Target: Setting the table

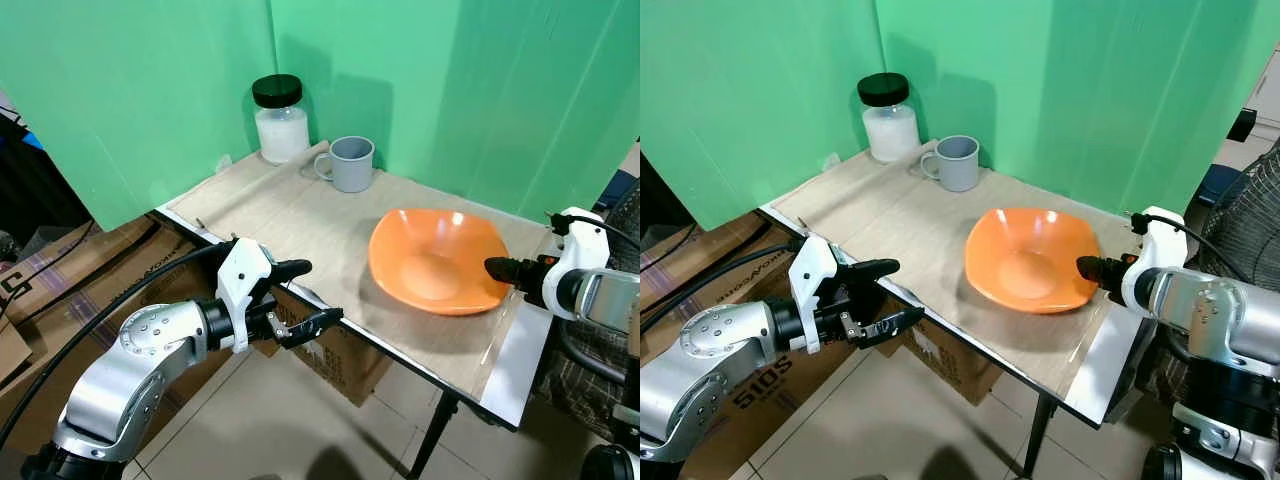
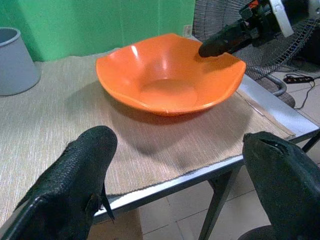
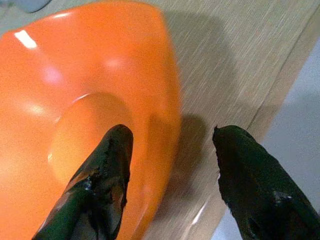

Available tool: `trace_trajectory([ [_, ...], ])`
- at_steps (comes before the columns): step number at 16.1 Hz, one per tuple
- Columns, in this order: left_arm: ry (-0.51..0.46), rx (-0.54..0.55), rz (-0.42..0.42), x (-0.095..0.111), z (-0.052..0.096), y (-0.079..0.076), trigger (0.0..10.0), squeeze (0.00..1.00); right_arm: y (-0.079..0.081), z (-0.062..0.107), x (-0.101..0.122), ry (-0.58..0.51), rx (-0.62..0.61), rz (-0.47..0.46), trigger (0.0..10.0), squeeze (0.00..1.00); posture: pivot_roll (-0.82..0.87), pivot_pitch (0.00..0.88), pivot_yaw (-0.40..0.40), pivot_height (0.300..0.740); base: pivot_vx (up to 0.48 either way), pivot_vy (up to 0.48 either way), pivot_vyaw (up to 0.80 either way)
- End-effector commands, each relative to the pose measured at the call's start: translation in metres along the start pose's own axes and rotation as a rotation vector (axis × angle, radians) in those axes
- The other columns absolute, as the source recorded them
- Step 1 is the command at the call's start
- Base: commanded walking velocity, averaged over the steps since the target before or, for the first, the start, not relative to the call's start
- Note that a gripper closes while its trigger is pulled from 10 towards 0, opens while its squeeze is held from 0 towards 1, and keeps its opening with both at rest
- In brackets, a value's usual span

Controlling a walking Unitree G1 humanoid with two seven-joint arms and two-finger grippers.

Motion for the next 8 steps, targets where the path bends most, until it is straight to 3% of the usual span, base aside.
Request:
trace_trajectory([
  [1,0.004,0.009,-0.016,0.002,0.004,0.004,10.0,0.00,0.008,0.003,0.000,0.009,0.043,-0.017,0.0,0.00,0.02,0.000,0.084,0.740,0.000,0.000,0.00],
  [8,0.008,-0.010,-0.019,0.002,0.003,0.003,10.0,0.00,0.021,-0.006,-0.020,0.070,0.123,-0.139,0.0,0.00,0.02,0.000,0.092,0.740,0.000,0.000,0.00],
])
Point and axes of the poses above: a point about 5 cm out from each wrist's last joint towards the gripper, its own z axis pointing back from the gripper into the wrist, its own x axis along the axis of the wrist's last joint, y = z × x, the point moved 5 cm from there along -z, pointing out of the wrist towards the gripper, and after that the axes turned 12 degrees about -z, right-handed, at the moved point
